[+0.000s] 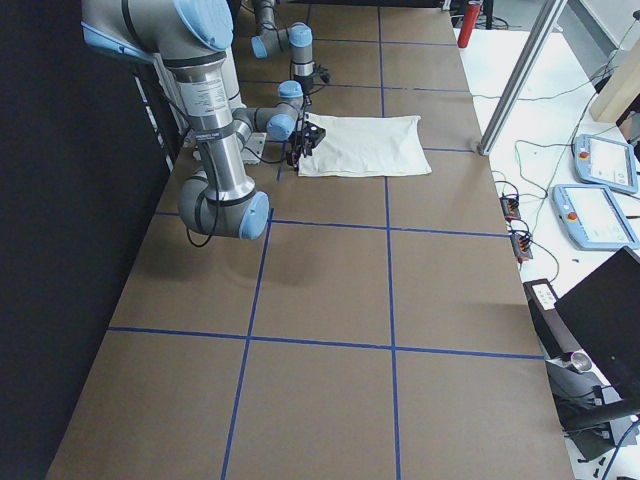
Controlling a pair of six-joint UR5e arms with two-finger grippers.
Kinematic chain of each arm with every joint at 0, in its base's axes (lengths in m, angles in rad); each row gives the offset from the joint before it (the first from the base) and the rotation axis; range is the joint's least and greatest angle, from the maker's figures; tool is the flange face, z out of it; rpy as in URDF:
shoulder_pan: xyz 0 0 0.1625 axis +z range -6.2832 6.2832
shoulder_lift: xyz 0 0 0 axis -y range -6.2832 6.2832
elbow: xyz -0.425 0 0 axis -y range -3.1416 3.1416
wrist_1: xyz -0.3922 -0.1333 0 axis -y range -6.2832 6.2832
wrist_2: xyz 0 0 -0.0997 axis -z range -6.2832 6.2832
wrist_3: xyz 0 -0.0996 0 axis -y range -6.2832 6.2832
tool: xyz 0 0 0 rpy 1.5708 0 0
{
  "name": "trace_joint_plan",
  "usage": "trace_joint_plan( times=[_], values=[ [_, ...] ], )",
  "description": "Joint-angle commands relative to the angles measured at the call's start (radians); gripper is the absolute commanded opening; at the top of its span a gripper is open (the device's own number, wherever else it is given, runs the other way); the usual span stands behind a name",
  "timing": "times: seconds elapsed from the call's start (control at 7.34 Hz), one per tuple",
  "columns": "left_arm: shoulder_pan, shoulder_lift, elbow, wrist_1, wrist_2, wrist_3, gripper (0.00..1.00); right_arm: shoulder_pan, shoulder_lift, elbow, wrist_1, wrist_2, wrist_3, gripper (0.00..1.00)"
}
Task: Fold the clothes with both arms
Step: 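Grasp the near corners of the shirt with both grippers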
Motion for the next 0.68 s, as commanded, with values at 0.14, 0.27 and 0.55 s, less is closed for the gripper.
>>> trace_joint_plan(
  times=[0.14, 0.27, 0.55],
  values=[
    [0.0, 0.0, 0.001, 0.0, 0.0, 0.0, 0.0, -0.002, 0.001, 0.002, -0.002, 0.005, 0.008, 0.33],
    [0.0, 0.0, 0.001, 0.0, 0.0, 0.0, 0.0, -0.002, 0.002, 0.002, -0.002, 0.008, 0.008, 0.04],
    [0.0, 0.0, 0.001, 0.0, 0.0, 0.0, 0.0, -0.003, 0.01, 0.015, -0.002, 0.015, 0.006, 0.0]
  ],
)
